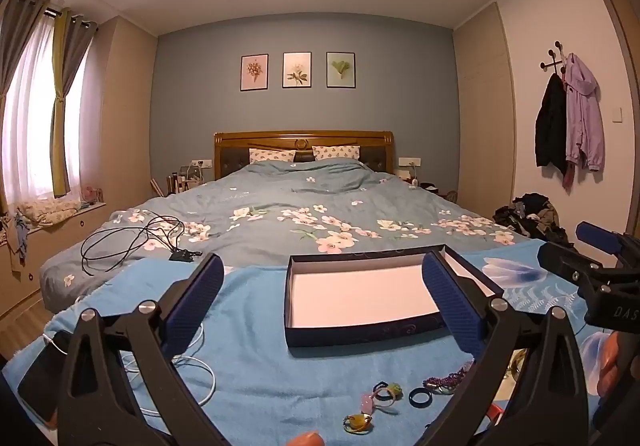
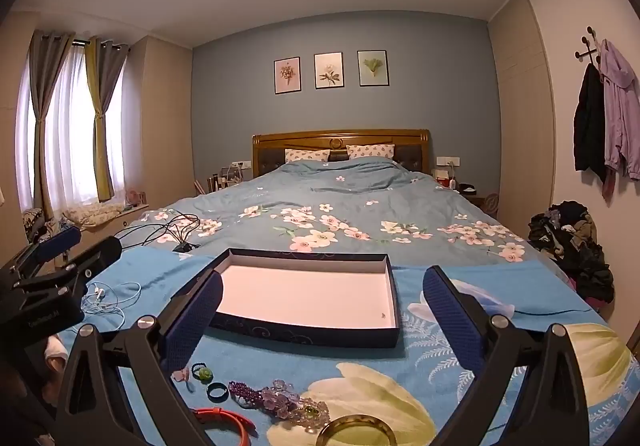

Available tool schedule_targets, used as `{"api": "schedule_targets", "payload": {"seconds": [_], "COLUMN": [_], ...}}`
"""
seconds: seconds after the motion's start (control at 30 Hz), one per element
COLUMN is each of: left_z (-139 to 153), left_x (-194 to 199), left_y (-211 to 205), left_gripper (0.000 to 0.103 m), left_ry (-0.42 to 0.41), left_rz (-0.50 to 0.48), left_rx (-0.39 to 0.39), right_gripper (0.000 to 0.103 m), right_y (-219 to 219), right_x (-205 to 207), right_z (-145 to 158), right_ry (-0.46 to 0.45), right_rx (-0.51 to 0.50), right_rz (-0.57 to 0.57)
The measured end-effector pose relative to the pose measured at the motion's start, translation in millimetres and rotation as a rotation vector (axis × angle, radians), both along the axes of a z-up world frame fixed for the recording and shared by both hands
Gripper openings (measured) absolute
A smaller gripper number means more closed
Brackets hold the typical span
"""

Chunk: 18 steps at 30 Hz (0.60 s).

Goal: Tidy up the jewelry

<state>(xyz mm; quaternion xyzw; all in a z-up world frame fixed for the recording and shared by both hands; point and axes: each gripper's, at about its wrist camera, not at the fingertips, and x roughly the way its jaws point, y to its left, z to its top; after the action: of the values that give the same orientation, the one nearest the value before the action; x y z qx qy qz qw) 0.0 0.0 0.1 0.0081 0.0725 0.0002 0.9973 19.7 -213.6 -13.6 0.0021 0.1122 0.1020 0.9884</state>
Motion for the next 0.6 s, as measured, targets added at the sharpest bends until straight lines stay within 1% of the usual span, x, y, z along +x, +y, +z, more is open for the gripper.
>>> {"api": "schedule_targets", "payload": {"seconds": [0.07, 0.3, 0.37, 0.4, 0.43, 0.6], "left_z": [0, 0, 2, 4, 4, 3], "left_x": [1, -1, -3, -2, -1, -1], "left_y": [0, -7, -8, -10, -9, -6], "left_gripper": [0.098, 0.098, 0.098, 0.098, 0.098, 0.098], "left_ry": [0.012, 0.009, 0.008, 0.011, 0.011, 0.009], "left_rz": [-0.002, -0.003, -0.001, -0.001, -0.002, 0.0], "left_rx": [-0.003, 0.007, 0.007, 0.006, 0.004, -0.003], "right_gripper": [0.097, 0.097, 0.097, 0.097, 0.097, 0.097], "right_y": [-1, -3, -1, -2, -6, -7], "right_x": [0, 2, 8, 7, -3, -4], "right_z": [0, 1, 2, 2, 1, 1], "right_ry": [0.0, 0.001, 0.002, -0.005, -0.012, -0.017], "right_rx": [0.013, 0.023, 0.026, 0.028, 0.032, 0.034], "right_rz": [0.004, 0.006, 0.006, 0.004, -0.004, -0.004]}}
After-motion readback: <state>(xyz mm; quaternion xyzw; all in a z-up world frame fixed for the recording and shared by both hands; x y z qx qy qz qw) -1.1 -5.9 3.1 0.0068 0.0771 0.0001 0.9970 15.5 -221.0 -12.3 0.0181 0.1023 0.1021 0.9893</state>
